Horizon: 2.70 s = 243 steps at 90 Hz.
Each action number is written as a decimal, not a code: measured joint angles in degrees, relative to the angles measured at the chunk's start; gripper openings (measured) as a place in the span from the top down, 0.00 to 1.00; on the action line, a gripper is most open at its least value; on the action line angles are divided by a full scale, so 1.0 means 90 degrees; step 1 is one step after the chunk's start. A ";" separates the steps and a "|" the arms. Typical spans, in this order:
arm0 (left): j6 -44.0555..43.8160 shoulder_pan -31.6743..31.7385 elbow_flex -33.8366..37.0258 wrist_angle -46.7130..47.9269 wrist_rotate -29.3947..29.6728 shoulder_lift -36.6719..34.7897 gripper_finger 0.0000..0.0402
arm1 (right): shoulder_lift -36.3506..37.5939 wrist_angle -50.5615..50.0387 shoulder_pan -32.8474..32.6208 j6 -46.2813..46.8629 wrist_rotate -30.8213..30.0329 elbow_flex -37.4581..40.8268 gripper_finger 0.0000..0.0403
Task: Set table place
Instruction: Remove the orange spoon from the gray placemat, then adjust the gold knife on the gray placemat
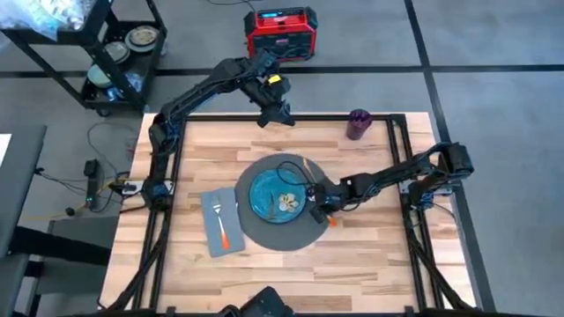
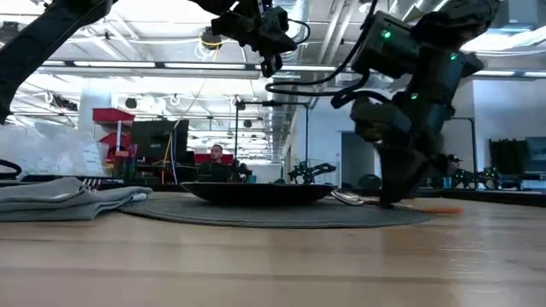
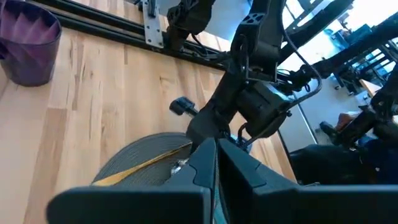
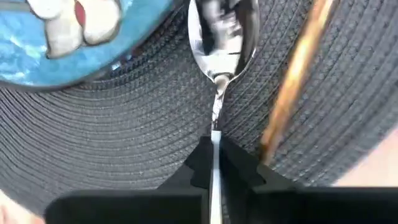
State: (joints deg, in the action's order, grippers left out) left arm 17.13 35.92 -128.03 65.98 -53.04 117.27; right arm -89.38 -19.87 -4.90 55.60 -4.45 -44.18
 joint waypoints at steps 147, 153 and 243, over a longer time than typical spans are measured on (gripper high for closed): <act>-0.6466 -0.2954 0.3102 -0.5082 0.6205 -0.0006 1.00 | 0.4006 -0.2940 0.0988 -0.0516 -0.0680 0.0398 0.69; -0.6170 -0.2847 0.3055 -0.4522 0.6602 -0.0187 1.00 | 0.3764 -0.2579 0.0819 -0.0683 -0.0680 0.0398 0.70; -0.2442 -0.0518 0.4352 -0.2939 0.5908 -0.3011 1.00 | -0.1526 -0.1936 0.0552 -0.0086 -0.0476 -0.1668 0.74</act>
State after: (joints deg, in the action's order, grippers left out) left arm -4.85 31.26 -88.86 39.52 0.14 90.17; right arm -103.11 -37.29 0.07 54.82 -8.74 -59.19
